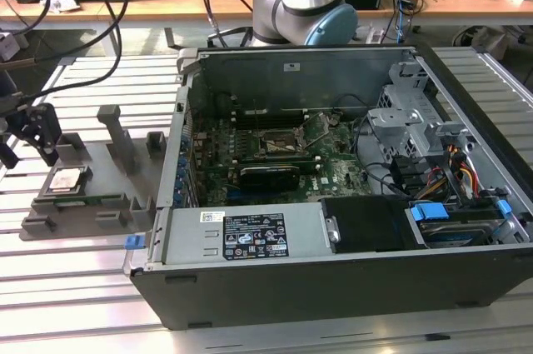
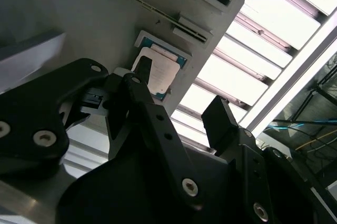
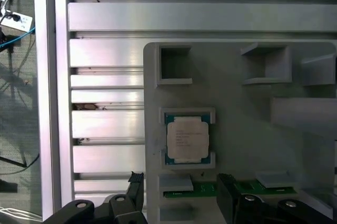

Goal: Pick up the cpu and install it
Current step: 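Pick up the cpu and move it towards the insertion slot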

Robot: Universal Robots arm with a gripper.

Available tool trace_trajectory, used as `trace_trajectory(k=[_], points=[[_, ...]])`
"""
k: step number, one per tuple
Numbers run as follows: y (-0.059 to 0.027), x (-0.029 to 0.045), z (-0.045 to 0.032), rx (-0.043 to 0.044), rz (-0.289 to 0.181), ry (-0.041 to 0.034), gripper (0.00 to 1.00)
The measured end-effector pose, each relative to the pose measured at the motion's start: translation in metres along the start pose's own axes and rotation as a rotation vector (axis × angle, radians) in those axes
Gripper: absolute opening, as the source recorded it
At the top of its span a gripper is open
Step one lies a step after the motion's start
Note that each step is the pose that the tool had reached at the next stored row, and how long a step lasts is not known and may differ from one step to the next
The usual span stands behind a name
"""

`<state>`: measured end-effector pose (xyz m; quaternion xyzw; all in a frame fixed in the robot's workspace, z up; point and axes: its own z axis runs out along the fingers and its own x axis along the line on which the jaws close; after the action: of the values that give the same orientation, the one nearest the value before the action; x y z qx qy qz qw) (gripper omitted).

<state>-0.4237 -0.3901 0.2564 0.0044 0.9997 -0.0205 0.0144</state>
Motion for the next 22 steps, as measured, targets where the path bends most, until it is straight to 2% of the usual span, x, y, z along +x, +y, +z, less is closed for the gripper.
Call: trace_trajectory(k=[22], points=[[0.0006,0.0004,0.0153,0.0,0.0,0.0,0.66]])
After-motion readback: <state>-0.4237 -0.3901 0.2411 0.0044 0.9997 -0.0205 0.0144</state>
